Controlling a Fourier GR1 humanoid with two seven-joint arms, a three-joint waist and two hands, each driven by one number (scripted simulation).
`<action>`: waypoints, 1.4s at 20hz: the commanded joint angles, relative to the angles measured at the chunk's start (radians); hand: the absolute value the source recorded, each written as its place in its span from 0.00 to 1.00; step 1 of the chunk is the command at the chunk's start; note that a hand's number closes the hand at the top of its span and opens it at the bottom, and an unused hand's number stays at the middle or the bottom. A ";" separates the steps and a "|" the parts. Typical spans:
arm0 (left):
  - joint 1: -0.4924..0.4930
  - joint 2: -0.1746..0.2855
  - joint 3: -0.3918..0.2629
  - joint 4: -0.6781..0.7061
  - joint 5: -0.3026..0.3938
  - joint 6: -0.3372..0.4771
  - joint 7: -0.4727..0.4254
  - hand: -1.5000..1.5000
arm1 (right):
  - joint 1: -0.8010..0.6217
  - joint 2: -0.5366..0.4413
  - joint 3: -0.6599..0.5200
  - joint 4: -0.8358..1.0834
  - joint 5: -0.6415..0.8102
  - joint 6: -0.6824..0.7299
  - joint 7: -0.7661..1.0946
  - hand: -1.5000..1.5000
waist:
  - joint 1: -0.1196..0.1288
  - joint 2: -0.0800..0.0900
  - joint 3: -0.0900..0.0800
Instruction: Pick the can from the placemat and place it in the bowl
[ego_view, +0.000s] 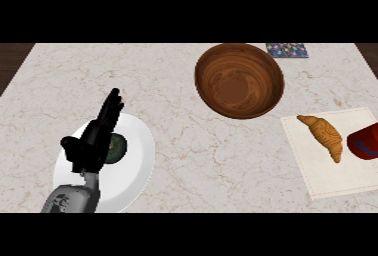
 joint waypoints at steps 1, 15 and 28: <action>-0.017 0.020 0.045 0.008 0.028 -0.044 0.010 0.50 | -0.058 0.020 0.009 0.071 0.082 -0.001 -0.097 0.00 | 0.002 0.001 0.000; -0.018 -0.004 0.044 -0.003 -0.006 -0.043 0.030 0.50 | -0.125 0.083 0.113 0.269 0.318 -0.179 -0.287 1.00 | 0.004 0.002 0.000; 0.006 -0.035 0.012 0.001 -0.036 -0.025 0.011 0.50 | -0.179 0.377 0.160 0.108 0.270 -0.370 -0.026 1.00 | 0.013 -0.012 -0.009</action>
